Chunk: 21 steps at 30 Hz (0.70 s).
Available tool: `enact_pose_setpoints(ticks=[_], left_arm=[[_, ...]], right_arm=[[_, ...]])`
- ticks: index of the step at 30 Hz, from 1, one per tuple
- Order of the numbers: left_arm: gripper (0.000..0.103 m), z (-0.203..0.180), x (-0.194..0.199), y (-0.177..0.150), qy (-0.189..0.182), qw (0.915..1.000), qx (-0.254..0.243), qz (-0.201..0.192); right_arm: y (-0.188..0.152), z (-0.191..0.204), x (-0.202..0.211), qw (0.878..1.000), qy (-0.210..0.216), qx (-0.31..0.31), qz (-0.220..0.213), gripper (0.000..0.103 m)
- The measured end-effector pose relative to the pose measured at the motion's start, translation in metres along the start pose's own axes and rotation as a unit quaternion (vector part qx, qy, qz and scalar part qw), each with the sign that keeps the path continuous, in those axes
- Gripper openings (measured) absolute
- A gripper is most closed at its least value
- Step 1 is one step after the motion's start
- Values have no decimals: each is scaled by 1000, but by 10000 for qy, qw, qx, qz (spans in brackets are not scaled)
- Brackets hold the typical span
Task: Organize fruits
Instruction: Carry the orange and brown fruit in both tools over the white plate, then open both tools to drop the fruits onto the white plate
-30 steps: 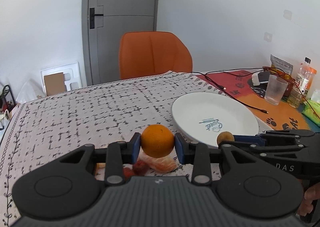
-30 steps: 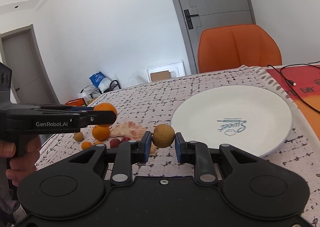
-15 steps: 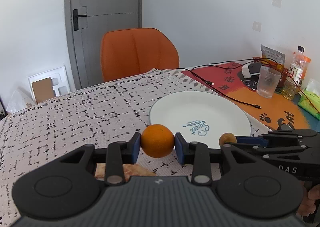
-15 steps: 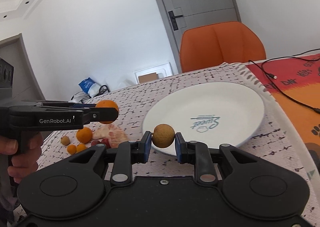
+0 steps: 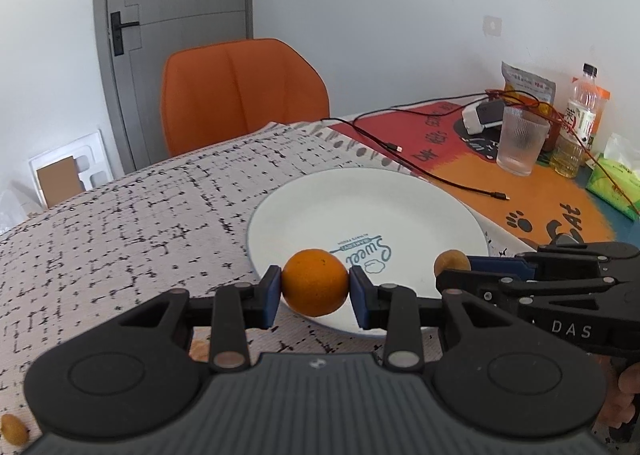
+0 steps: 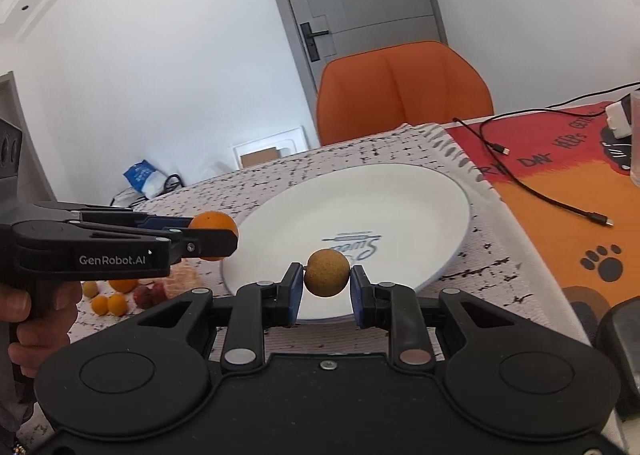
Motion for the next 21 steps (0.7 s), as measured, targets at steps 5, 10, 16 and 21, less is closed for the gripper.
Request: enact_pose_setpoints(ticks=[5,10,16,21], left_arm=[[35,-6,-12,-1,-68,9999,-30,93],[35,-10,-18,1,-139,9998,-26,108],[36,-6,-17,3,-124,9998,124,67],[40,1,-10,5,-111,9996,250,9]], right_arm=[[1,-3,0,10000,-39,-25,2,24],[2,-5,1,10000,-82,-18,-20,25],[3,-5,2,9999,-109,-19,-27,25],[4,-2,4,9999,-85,-5,-54,31]])
Point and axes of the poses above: each gripper's, at about its wrist camera, not at the fingertips, and x roughly against the way its jaws point, z to its left, y to its top, the point moved 9 cm from there along -x, roughly the way its jaws point
